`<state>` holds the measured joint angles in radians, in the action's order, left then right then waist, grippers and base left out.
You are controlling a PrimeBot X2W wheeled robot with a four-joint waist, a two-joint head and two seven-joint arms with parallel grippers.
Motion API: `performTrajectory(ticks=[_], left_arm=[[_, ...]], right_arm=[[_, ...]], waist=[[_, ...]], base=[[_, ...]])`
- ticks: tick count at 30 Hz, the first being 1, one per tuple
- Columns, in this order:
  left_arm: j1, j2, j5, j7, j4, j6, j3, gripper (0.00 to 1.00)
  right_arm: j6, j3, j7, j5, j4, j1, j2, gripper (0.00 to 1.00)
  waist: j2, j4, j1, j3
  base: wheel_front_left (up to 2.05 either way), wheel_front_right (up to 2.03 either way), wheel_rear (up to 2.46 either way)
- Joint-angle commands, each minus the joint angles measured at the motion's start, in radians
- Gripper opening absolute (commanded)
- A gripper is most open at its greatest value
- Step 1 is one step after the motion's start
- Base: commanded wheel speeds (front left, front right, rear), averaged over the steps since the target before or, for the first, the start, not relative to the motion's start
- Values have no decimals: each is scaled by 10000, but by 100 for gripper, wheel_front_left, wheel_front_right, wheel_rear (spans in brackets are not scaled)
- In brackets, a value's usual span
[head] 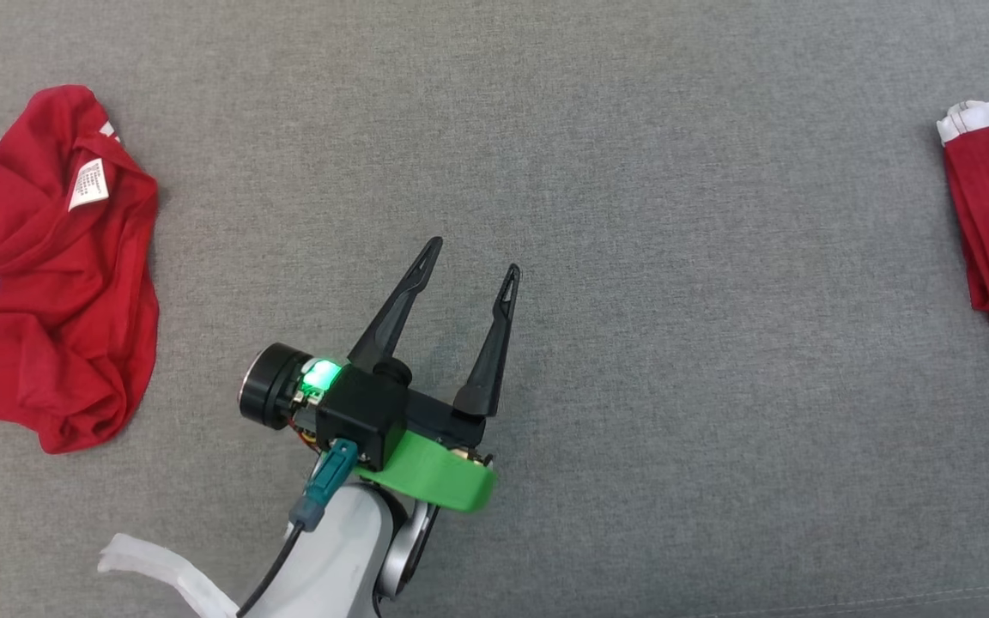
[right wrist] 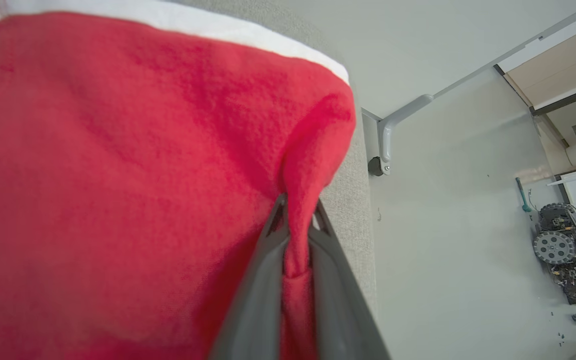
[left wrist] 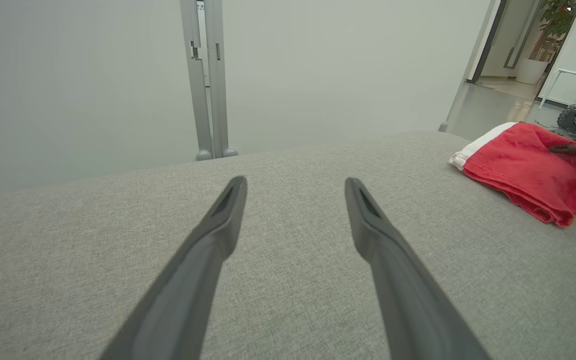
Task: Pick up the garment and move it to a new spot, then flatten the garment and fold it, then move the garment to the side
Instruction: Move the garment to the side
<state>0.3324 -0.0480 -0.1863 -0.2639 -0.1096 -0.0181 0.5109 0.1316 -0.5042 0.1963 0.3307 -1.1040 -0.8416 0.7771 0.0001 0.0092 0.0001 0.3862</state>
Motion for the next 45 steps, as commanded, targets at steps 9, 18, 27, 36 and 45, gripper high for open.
performTrajectory(ticks=[9, 18, 27, 36, 45], left_arm=[[-686, -51, -51, -4, -250, 3, -463, 100], [-1638, -53, -344, -4, -101, -159, -1384, 100], [-2672, -50, -589, -4, 89, -294, -2497, 100], [-3429, -51, -514, -4, 204, -439, -3023, 100], [-3951, -47, -370, -4, 242, -344, -3011, 100]], right_arm=[[-16, 740, 566, -244, -744, -218, -866, 100], [-16, 1807, 683, -115, 1166, 839, -2356, 100], [-16, 3457, 688, 242, 4637, 3215, -4335, 100], [-14, 4083, 690, -765, 7423, 5552, -6155, 100], [-13, 4509, 690, -1105, 8495, 7236, -7096, 100]], waist=[[-1, -153, -1, -1125], [-1, -200, -1, -2845], [-1, -183, -1, -3867], [-1, -77, -1, -4272], [-1, 13, -1, -4477]], base=[[0, 0, 0], [0, 0, 0], [0, 0, 0], [0, 0, 0], [0, 0, 0]])
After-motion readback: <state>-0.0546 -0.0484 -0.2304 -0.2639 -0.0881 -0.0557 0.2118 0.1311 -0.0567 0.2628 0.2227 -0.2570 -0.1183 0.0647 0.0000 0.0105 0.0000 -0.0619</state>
